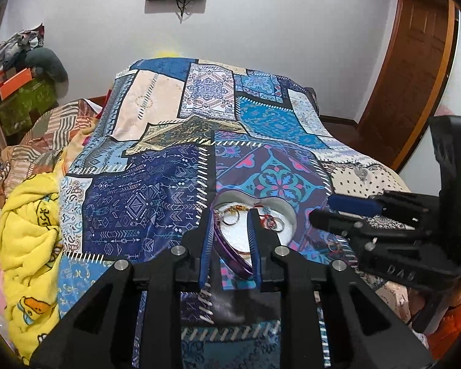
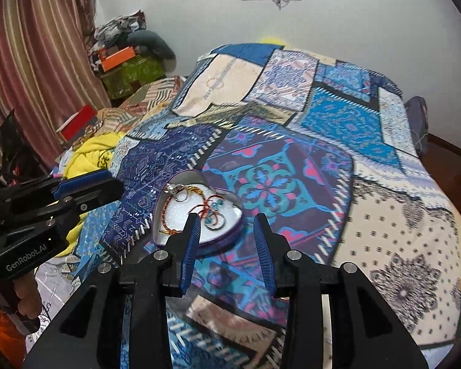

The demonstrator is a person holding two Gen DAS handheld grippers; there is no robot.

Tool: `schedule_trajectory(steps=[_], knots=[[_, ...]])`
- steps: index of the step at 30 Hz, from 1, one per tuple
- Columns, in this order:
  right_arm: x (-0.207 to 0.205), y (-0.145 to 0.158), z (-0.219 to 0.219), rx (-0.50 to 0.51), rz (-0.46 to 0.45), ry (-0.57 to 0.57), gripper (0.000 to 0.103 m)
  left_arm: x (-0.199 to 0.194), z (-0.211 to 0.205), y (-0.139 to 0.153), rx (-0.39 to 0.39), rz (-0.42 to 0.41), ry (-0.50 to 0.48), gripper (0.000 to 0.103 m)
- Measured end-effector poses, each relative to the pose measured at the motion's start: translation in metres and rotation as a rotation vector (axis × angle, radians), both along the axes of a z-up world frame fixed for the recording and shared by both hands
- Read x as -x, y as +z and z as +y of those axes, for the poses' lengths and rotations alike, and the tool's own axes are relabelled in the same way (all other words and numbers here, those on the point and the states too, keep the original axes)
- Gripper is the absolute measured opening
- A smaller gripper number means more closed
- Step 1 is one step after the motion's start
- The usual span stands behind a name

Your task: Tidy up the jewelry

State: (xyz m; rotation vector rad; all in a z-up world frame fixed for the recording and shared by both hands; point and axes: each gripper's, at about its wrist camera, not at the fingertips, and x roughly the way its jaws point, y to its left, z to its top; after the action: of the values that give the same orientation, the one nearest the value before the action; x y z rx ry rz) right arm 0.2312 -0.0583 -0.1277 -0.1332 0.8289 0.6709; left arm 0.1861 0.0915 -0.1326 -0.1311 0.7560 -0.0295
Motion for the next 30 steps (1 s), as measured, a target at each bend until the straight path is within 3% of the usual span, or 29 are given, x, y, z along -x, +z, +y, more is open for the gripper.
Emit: schedule_trajectory(steps=[8,14,20,30], knots=[[0.005,0.02,-0.054,-0.035,-0.028,-0.117,0.032,0.017,-0.024,0.014,-0.022,-0.018,-0.024,0.028],[0.003,0.017,-0.094,-0.02,-0.008,-0.198,0.033,0.02,-0.05,0.01,-0.023,0.005,-0.073,0.029],[0.002,-0.006,-0.121,-0.007,0.064,-0.235,0.033,0.015,-0.075,-0.006,-0.013,0.055,-0.126,0.034],[0.012,-0.062,-0.115,0.042,0.193,-0.167,0.033,0.009,-0.106,-0.048,-0.009,0.172,-0.191,0.034]])
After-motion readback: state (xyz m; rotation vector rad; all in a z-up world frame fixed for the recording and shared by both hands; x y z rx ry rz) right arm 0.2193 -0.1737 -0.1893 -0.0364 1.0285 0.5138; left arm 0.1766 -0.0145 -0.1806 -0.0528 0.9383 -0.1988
